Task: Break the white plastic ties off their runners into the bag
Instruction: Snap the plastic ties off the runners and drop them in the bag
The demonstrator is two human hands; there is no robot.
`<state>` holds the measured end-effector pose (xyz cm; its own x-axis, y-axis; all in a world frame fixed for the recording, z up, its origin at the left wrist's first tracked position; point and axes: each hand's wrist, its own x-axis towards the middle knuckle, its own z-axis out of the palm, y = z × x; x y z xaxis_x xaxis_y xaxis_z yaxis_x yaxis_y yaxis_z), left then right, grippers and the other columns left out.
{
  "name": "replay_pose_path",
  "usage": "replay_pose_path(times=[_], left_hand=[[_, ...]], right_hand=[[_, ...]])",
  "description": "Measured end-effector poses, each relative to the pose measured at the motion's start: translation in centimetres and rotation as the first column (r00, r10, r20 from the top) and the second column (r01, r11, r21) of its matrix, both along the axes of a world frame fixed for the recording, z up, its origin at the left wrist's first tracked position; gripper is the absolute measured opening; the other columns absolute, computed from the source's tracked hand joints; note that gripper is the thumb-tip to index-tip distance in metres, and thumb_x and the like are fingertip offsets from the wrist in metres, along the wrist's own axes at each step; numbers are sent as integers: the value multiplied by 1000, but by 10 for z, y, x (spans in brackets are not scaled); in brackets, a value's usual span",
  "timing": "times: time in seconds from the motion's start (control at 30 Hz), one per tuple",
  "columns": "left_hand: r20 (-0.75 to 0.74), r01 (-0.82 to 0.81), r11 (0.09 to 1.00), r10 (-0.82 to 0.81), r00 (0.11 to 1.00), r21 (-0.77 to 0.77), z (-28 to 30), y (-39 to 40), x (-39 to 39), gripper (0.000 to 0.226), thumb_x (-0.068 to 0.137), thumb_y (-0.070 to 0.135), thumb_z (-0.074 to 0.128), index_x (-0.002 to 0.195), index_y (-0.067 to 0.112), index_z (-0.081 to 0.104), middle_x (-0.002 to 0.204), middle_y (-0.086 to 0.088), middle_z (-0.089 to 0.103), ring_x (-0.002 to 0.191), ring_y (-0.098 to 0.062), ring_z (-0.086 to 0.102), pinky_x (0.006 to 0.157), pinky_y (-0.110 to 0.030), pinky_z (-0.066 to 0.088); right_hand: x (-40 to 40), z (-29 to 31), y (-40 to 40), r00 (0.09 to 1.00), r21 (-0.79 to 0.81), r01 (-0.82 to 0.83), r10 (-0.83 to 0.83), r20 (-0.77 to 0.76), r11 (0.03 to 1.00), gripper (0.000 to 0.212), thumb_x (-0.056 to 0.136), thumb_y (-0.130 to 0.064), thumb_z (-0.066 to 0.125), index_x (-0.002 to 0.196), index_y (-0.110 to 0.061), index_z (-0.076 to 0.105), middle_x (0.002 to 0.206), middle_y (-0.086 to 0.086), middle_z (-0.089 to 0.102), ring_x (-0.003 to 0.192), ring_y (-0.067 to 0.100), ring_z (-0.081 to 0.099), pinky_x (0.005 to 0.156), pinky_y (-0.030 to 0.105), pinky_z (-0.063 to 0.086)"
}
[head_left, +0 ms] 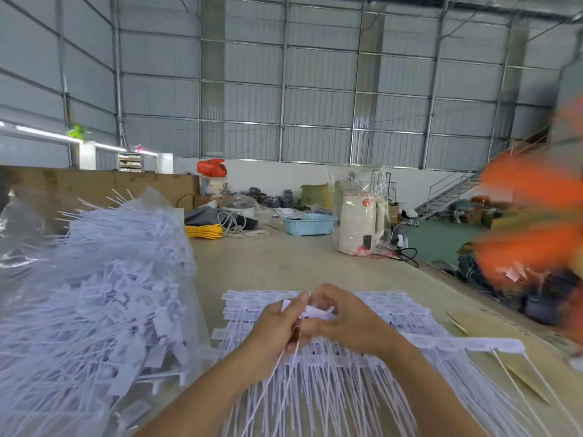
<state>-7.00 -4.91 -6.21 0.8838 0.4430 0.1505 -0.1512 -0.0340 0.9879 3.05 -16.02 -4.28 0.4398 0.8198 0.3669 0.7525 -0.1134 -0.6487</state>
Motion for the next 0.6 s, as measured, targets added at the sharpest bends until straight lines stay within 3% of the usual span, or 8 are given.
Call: replay_pose_path(times=[0.07,0.17,0.27,0.37,0.47,0.53,0.6], left_hand=[[-1,-50,997,50,999,62,1,0,-1,38,96,38,50,74,8,62,42,3,47,33,-9,41,35,-14,27],[-36,-89,990,94,995,107,1,2,-1,48,96,40,50,56,15,55,41,5,45,33,-10,39,38,-15,28],[-134,-97,989,111,985,108,5,8,0,42,96,39,51,65,10,51,42,3,43,32,-10,36,38,-15,25],[-307,5,992,33,951,125,9,7,-1,41,96,37,49,62,15,45,40,3,40,30,-8,31,36,-12,19],[-427,168,986,-143,893,20,22,17,-12,47,95,38,49,53,18,42,39,7,32,27,-4,23,30,-10,15],[-324,239,958,-280,904,-160,36,38,-24,53,94,39,48,45,19,45,41,7,32,25,-2,22,24,-11,16],[-53,180,909,-215,975,-376,45,61,-31,51,95,35,44,47,17,45,41,6,30,23,-2,23,23,-9,16]], right_hand=[[4,-2,-2,997,3,-49,48,56,999,36,85,-38,64,76,-3,59,64,-3,49,56,2,44,57,20,34],[0,-6,2,992,-1,-90,90,93,996,49,91,-36,58,70,8,56,53,-2,38,45,4,34,49,15,27],[4,-7,2,990,23,-127,125,59,992,44,91,-31,60,60,-1,53,51,-2,34,47,4,32,51,16,26],[4,-11,2,985,4,-171,171,19,985,45,89,-30,63,60,3,54,52,7,31,50,9,30,52,20,25],[12,-9,-6,995,-11,-98,99,23,995,45,85,-32,67,50,-16,45,48,-8,28,46,8,28,51,20,25],[27,-3,-25,995,-5,52,-51,80,999,48,85,-36,65,50,-17,38,51,-1,27,48,14,27,54,25,27],[42,2,-45,982,133,185,-190,26,974,47,84,-40,60,53,-14,36,54,3,28,51,15,28,56,27,26]])
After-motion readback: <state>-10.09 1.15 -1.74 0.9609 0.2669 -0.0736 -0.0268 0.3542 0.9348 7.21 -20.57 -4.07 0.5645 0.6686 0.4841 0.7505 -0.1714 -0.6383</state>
